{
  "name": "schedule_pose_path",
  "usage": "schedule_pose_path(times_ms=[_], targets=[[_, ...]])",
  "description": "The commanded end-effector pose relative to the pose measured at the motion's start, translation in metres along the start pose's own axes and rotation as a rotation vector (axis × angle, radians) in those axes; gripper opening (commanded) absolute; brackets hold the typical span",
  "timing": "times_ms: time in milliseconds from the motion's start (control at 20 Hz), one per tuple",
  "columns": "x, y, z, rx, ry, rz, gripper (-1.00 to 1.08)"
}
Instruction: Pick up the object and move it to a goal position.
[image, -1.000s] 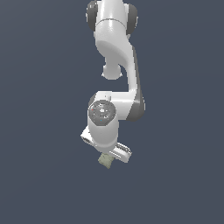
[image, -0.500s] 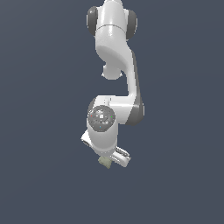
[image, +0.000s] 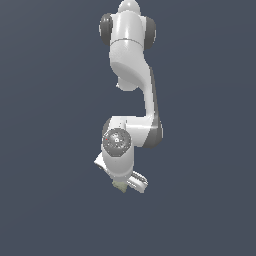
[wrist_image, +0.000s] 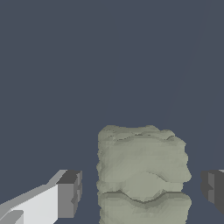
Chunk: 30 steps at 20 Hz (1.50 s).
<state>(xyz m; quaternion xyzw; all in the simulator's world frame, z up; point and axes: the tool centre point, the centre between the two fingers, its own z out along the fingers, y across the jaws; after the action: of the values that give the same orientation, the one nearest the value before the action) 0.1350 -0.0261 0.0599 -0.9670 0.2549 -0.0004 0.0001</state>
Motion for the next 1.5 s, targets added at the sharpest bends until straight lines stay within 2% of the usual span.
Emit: schedule_pose_path(times_ms=[0,400,450,1100,1450], targets=[[-0.001,0.0,0.014,0.0,-0.001,0.001,1.0],[0.001,0.0,0.02,0.0,-0.001,0.001,1.0],[0.001,0.0,0.02,0.0,-0.001,0.001,-1.0],[0.0,0.0,0.02,0.0,-0.001,0.001,-1.0],[-0.01,-0.003,0.014,0.0,-0.001,0.001,-1.0]])
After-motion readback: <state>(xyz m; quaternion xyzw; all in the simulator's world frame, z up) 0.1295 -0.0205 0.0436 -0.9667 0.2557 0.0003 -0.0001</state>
